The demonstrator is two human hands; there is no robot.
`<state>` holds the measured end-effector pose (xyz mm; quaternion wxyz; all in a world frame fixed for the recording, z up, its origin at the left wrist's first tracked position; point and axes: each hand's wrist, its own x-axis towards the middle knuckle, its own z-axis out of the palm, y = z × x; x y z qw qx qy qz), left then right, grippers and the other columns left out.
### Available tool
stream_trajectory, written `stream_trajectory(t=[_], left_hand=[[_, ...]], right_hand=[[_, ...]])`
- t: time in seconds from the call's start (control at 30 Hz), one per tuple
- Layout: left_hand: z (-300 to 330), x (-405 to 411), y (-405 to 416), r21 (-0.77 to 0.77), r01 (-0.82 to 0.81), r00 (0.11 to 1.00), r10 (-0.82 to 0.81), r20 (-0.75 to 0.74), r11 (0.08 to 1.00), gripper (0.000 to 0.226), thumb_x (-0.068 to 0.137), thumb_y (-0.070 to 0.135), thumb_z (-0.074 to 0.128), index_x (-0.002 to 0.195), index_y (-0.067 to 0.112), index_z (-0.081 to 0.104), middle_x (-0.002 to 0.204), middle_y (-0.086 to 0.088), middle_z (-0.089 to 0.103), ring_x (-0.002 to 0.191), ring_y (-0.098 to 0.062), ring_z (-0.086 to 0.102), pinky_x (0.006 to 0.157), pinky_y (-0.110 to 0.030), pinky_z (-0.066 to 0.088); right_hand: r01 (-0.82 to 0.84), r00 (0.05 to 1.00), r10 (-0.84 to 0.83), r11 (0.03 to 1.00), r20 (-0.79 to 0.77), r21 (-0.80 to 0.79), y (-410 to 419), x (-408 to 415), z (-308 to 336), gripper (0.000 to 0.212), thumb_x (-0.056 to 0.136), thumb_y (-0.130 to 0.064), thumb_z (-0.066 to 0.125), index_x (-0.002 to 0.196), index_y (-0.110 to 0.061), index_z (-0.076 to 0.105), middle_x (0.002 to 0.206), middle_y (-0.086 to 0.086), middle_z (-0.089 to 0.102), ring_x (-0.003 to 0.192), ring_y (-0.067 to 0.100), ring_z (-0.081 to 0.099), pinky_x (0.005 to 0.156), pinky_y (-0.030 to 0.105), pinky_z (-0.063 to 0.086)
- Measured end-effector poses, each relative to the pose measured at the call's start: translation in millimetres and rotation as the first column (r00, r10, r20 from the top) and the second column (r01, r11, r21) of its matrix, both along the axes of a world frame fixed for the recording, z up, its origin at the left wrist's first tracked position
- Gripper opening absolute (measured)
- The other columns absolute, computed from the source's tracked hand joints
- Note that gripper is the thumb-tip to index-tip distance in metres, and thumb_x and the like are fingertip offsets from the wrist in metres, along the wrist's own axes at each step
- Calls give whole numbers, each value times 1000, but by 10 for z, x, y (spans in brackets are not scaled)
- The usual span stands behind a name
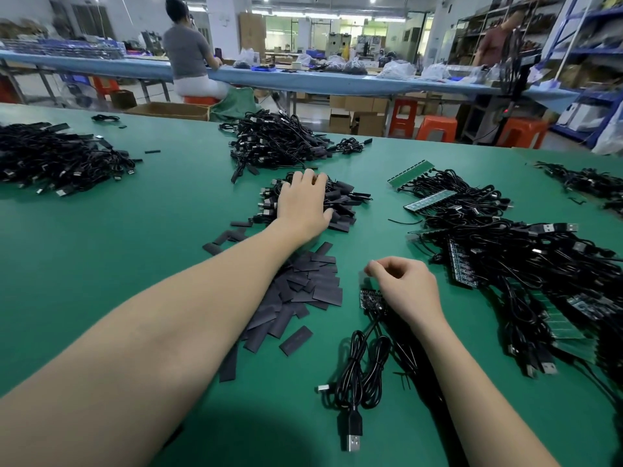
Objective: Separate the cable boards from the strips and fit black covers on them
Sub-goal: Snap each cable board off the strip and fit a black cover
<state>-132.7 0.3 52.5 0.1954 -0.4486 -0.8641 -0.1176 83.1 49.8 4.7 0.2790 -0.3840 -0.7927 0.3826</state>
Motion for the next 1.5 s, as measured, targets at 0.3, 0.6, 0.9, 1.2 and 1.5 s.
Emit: stream_trajectory(t=[0.3,0.6,0.9,1.2,1.5], left_hand=[[-122,718,-237,135,140,878,-186,441,981,27,88,44,67,101,21,60,111,1,59,108,-20,55,93,-38,48],[-341,962,-657,353,148,783,-328,529,924,14,90,37,68,84,25,64,82,14,66,65,10,52,70,-24,44],[-295,909,-812,388,144,800,-338,496,910,15,92,33,66,80,26,63,64,20,54,62,10,50,61,-13,34],[-188,977,-771,490,31,352,-468,810,871,17,92,41,69,101,27,65,91,9,71,80,-9,65,85,-28,55],[-71,1039,-791,643,-214,-269,-677,685,735,7,99,13,58,101,10,65,91,-5,71,77,-13,68,70,-23,56]], right_hand=[[-34,999,34,999,30,-10,13,19,80,19,85,-38,70,71,-27,76,62,-18,68,64,-5,58,58,12,39],[-195,886,183,981,427,-15,143,150,406,24,73,-52,83,82,-30,76,79,-15,71,83,5,64,71,21,48],[-252,771,246,965,587,-73,12,104,521,46,61,-55,90,89,-27,67,93,-5,68,87,14,64,83,30,53],[-338,941,270,759,-203,-556,-19,155,533,23,80,-10,82,99,-16,70,68,-1,63,51,8,47,55,19,50],[-502,851,155,519,-501,-692,-139,82,498,26,68,-25,83,91,-18,76,83,-2,72,62,6,61,55,14,51]])
